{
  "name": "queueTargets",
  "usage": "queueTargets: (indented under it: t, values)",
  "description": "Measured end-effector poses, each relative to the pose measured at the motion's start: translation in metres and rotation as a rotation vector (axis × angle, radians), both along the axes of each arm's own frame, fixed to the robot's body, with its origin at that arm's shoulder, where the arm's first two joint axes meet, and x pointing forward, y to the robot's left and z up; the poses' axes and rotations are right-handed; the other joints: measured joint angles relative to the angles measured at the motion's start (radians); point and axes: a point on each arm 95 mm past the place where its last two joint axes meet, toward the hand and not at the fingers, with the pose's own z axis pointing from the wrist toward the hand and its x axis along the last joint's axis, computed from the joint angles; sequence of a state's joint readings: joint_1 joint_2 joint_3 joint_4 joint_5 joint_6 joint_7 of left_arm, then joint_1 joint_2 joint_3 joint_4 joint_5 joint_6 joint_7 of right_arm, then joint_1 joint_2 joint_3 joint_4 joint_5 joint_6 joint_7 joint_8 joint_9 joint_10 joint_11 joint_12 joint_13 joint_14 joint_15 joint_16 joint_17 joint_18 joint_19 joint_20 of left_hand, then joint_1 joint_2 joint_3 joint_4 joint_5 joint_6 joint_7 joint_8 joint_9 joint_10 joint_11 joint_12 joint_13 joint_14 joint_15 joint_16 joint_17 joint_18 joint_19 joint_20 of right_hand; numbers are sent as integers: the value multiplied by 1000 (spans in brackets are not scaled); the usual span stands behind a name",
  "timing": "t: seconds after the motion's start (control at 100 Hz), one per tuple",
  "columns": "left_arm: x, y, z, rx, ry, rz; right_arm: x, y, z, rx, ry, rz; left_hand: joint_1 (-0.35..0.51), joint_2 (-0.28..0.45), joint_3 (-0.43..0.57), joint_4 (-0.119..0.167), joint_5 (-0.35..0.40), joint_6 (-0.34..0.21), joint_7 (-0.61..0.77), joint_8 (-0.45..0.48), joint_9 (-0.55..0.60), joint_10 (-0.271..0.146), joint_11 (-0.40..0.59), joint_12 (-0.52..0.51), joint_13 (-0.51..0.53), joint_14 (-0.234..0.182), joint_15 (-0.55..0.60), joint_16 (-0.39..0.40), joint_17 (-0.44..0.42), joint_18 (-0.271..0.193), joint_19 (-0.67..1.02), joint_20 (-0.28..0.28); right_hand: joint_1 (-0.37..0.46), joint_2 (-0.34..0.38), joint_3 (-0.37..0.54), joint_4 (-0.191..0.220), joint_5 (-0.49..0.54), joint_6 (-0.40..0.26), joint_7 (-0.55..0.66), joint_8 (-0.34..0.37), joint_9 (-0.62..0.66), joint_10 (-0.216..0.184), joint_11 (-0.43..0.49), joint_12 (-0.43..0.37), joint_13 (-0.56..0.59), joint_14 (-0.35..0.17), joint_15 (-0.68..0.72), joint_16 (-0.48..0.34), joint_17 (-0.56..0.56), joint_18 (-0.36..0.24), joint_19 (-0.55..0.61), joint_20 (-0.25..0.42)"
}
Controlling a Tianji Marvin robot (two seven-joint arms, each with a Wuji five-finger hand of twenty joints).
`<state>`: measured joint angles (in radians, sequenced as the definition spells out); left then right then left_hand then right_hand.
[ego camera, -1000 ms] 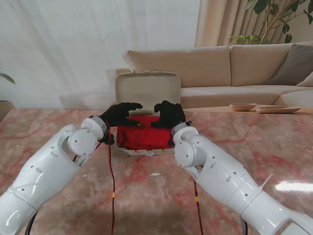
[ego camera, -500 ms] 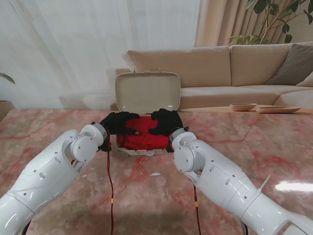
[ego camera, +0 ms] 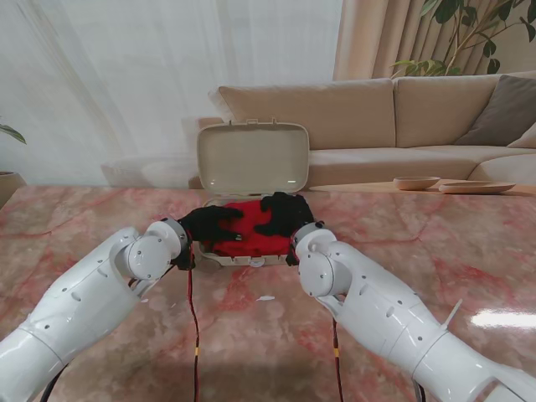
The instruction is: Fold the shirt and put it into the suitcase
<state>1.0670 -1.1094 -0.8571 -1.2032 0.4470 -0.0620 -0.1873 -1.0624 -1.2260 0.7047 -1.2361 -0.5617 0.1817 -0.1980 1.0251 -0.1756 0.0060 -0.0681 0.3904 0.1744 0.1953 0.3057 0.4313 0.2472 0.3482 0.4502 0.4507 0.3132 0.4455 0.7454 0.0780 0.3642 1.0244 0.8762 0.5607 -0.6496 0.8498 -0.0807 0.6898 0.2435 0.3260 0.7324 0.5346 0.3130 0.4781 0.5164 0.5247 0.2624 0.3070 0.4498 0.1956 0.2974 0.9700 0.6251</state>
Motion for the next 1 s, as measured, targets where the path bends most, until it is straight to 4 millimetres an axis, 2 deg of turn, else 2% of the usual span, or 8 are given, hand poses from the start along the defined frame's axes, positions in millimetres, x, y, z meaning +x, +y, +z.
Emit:
queueTargets:
  t: [0.19,0.36,0.71,0.96,1.0]
  values:
    - [1,-2,-7,-3,34,-10,0,-2,-6,-1,24,0,0,20,0,0,-13,6,0,0,0,0,0,0,0,0,0,0,-4,-11,0,-2,0,18,-10,0,0,0,0,0,0,0,0,0,0,0,0,0,-1,0,0,-1]
    - [1,-1,-3,-24,29,2,0,-4,-8,1,31,-4,0,20,0,0,1,7,7,11,0,1,0,0,0,0,0,0,-1,-11,0,-2,0,27,-16,0,0,0,0,0,3,0,1,0,0,0,0,0,-1,0,0,-4]
    - [-16,5,36,-116,-79,69,-3,-17,7,34,-14,-35,0,20,0,0,4,7,13,14,0,1,0,0,0,0,0,0,0,-10,0,-3,0,63,-29,10,8,-2,14,0,19,0,1,0,0,0,0,0,-1,0,0,-12]
    - [-35,28,53,-123,-108,169,-3,-39,14,26,-40,-82,0,20,0,0,28,7,16,20,1,2,0,0,0,1,0,0,0,-10,0,-3,0,98,-68,10,9,-3,14,0,27,-1,1,0,1,0,0,0,-1,0,-1,-12]
    - [-39,33,54,-113,-106,187,-2,-44,14,22,-41,-93,0,31,0,0,28,7,16,20,1,12,0,0,0,3,0,0,0,-10,0,-3,0,100,-76,10,9,-3,14,0,27,-1,1,0,1,0,0,0,-1,0,-1,-12]
